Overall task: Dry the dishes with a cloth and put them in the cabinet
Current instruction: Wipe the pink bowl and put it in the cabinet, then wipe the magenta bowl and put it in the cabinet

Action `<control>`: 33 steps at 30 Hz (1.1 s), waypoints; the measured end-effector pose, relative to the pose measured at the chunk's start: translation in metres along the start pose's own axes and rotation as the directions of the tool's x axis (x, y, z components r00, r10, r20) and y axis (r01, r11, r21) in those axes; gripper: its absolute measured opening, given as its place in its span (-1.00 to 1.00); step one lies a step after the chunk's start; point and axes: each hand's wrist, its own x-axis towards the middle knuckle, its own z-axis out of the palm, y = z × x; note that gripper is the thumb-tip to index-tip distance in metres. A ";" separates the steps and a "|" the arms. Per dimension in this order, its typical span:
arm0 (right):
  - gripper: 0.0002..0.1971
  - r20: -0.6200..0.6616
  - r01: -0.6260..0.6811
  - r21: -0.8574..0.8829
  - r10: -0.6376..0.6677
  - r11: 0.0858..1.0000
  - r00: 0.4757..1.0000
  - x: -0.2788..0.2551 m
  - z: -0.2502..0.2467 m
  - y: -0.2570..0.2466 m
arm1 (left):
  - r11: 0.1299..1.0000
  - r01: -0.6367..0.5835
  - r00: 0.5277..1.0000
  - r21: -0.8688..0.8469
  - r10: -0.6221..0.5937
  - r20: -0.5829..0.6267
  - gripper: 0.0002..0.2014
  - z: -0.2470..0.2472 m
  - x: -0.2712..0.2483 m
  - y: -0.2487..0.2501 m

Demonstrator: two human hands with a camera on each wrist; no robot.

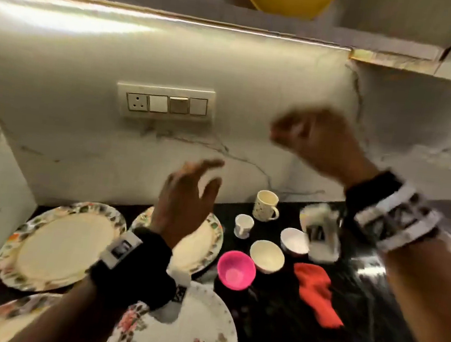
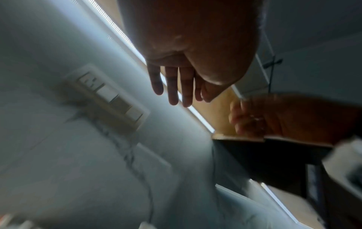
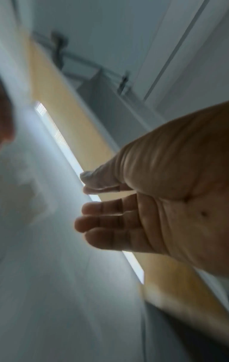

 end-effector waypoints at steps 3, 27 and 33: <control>-0.83 0.266 -0.324 -0.216 0.375 0.921 0.888 -0.097 0.078 0.128 | 0.959 0.273 0.931 0.070 -0.282 0.230 -0.69 0.067 -0.050 -0.014; -0.64 0.486 -0.456 0.008 0.395 0.890 0.779 -0.214 0.113 0.246 | 0.353 0.804 0.244 0.478 -0.930 0.277 -0.56 0.209 -0.125 -0.050; -0.64 0.460 -0.104 0.261 -0.029 0.960 0.887 -0.133 0.117 0.154 | 0.336 0.927 0.358 -0.168 -0.926 0.121 -0.84 0.158 -0.123 0.001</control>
